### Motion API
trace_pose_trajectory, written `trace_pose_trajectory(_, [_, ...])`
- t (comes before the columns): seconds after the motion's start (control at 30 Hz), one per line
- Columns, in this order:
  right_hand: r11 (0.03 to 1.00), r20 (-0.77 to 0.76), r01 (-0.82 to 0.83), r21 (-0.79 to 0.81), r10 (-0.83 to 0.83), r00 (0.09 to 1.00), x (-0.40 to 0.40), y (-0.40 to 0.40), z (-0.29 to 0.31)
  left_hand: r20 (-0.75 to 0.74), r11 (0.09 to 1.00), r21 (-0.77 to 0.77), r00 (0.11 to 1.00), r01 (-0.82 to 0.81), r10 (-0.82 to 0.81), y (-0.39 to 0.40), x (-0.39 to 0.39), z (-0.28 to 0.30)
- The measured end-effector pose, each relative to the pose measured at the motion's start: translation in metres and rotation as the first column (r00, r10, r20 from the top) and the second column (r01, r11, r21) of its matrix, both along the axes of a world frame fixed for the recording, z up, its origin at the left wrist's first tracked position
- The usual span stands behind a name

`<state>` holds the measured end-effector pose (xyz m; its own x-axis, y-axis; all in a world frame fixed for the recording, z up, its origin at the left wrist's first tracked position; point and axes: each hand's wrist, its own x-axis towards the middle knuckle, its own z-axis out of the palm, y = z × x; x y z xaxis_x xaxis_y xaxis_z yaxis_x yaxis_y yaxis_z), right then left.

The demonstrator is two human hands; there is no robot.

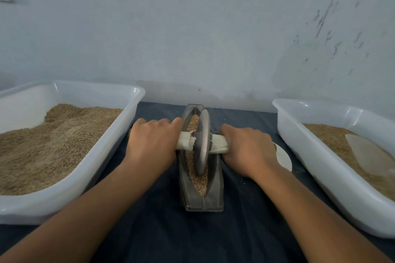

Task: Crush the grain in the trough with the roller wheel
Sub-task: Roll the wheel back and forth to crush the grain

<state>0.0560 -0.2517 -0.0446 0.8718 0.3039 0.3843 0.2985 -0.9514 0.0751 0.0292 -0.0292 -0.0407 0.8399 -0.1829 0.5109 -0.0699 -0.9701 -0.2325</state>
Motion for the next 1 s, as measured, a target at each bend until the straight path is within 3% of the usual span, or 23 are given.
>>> trace_pose_trajectory(0.33, [0.995,0.002,-0.063,-0.071,0.064,0.998,-0.023,0.000,0.015,-0.203,0.997,-0.077,0.979,-0.022,0.005,0.005,-0.019,0.009])
trace_pose_trajectory(0.53, [0.994,-0.032,-0.091,-0.057,0.089,0.996,-0.027,-0.005,0.016,-0.192,0.997,-0.071,0.981,-0.028,0.014,0.004,-0.023,0.010])
trace_pose_trajectory(1.0, [0.999,-0.114,0.021,-0.041,-0.026,0.993,0.020,0.003,0.007,-0.115,0.999,-0.010,0.993,-0.043,0.042,0.000,0.023,0.002])
